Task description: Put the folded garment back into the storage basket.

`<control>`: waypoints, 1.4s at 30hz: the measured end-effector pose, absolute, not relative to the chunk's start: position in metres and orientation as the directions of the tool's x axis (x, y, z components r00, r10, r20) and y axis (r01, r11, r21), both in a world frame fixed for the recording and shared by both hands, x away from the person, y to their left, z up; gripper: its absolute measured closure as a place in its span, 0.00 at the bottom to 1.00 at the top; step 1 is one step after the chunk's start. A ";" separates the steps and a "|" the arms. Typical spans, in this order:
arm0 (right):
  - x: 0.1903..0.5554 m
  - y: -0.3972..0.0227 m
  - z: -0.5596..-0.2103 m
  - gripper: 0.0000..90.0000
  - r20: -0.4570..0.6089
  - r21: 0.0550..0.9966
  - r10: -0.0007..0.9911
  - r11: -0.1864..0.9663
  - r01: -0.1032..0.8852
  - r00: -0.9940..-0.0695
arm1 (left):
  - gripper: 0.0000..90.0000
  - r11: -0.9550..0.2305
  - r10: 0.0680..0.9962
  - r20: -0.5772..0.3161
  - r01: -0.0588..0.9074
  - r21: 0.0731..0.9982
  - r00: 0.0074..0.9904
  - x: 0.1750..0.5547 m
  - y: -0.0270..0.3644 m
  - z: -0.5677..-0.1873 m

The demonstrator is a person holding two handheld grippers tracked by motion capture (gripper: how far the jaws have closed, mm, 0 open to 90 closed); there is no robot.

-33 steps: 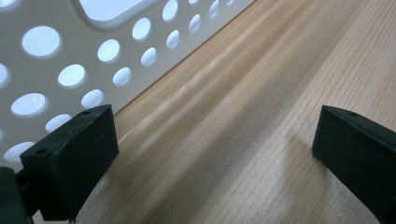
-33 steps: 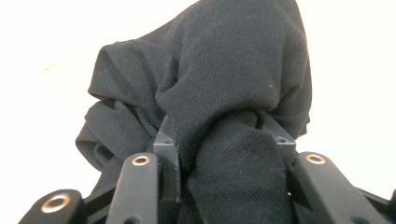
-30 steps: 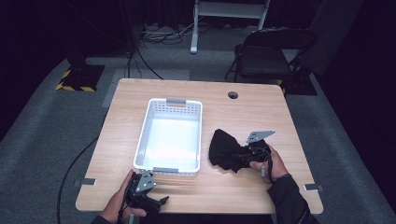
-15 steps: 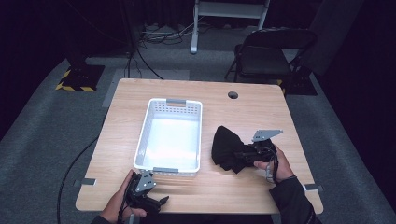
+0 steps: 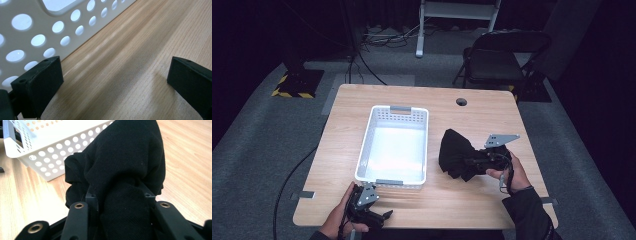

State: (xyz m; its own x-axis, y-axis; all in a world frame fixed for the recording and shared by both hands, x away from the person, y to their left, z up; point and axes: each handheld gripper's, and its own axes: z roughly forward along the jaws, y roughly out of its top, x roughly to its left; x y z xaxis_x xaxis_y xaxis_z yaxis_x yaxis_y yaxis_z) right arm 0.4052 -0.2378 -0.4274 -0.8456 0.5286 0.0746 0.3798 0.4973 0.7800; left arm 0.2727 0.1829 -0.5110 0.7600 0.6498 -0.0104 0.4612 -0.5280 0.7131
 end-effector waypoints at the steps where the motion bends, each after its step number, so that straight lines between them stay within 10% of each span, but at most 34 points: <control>1: 0.405 -0.237 -0.426 0.70 0.070 0.780 0.527 0.501 0.376 -0.847 | 0.00 -0.528 0.650 -0.010 0.461 0.713 0.760 0.273 0.183 -0.511; 42: 0.415 -0.173 -0.376 0.70 -0.022 0.763 0.432 0.590 0.264 -0.902 | 0.00 -0.528 0.649 -0.011 0.461 0.713 0.761 0.273 0.183 -0.511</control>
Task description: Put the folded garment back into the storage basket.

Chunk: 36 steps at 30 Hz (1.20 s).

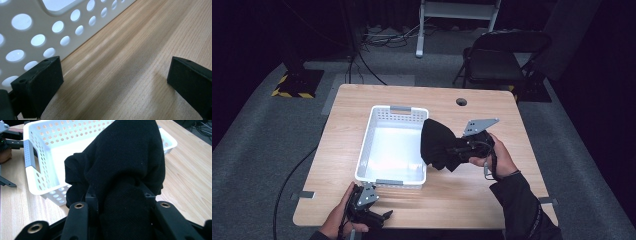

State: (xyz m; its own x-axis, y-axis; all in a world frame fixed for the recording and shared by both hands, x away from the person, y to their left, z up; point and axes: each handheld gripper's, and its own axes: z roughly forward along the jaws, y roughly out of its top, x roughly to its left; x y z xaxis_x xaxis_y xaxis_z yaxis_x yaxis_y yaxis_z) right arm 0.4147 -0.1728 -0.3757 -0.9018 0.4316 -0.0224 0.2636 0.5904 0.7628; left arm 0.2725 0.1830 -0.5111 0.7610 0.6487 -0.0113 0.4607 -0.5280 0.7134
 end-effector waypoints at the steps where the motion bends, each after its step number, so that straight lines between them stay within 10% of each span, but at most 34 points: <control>1: 0.415 -0.172 -0.376 0.70 -0.024 0.763 0.430 0.591 0.262 -0.903 | 0.00 -0.527 0.649 -0.012 0.461 0.714 0.760 0.272 0.183 -0.511; 36: 0.426 -0.103 -0.375 0.70 -0.017 0.740 0.387 0.625 0.249 -0.922 | 0.00 -0.524 0.650 -0.016 0.463 0.714 0.760 0.272 0.183 -0.511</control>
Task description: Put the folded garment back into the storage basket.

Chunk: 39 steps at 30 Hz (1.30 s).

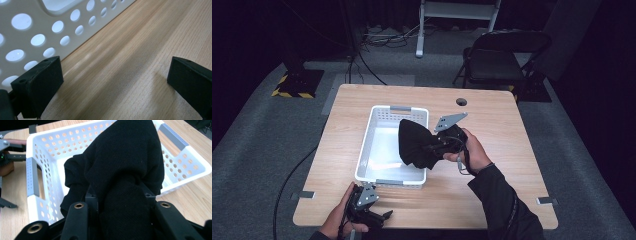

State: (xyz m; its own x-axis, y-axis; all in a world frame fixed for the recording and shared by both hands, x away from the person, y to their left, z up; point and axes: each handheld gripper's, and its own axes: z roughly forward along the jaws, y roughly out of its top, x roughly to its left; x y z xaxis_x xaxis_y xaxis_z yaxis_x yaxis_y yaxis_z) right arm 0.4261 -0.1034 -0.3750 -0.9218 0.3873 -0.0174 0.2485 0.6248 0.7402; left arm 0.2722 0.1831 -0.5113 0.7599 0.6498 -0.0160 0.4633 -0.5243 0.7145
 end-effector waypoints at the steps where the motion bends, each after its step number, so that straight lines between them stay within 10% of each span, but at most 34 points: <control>1: 0.427 -0.099 -0.375 0.70 -0.012 0.742 0.388 0.621 0.252 -0.922 | 0.00 -0.526 0.649 -0.014 0.462 0.714 0.761 0.272 0.183 -0.511; 39: 0.444 -0.047 -0.411 0.69 0.033 0.696 0.404 0.647 0.311 -0.914 | 0.00 -0.527 0.647 -0.014 0.460 0.715 0.763 0.272 0.184 -0.511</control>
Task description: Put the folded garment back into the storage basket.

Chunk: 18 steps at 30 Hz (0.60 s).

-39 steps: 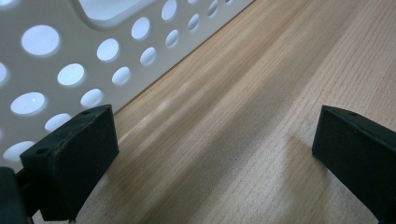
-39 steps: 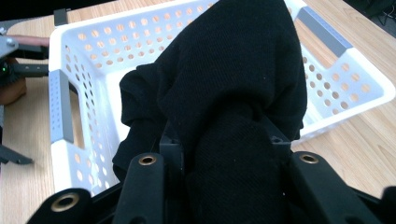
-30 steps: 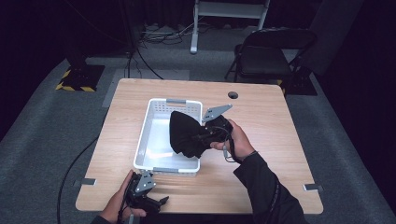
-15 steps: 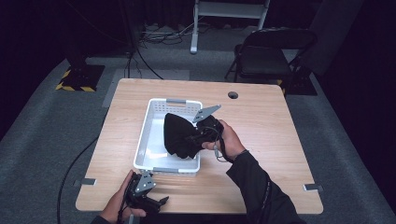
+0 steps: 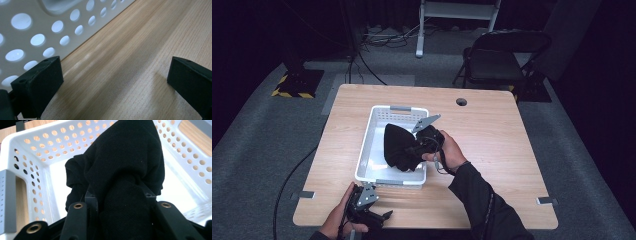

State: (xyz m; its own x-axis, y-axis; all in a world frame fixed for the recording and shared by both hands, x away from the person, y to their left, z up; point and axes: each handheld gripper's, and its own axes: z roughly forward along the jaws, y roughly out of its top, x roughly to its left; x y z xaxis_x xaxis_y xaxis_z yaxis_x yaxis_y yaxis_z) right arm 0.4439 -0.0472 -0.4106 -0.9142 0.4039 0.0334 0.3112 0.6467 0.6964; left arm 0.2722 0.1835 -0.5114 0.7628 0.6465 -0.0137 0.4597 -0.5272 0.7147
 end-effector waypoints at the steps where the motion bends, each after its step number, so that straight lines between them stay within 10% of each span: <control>1: 0.444 -0.046 -0.412 0.69 0.036 0.695 0.406 0.646 0.315 -0.913 | 0.00 -0.527 0.647 -0.014 0.460 0.715 0.763 0.272 0.184 -0.511; 18: 0.448 -0.033 -0.429 0.68 0.053 0.678 0.419 0.651 0.341 -0.906 | 0.00 -0.528 0.646 -0.012 0.458 0.715 0.763 0.272 0.184 -0.511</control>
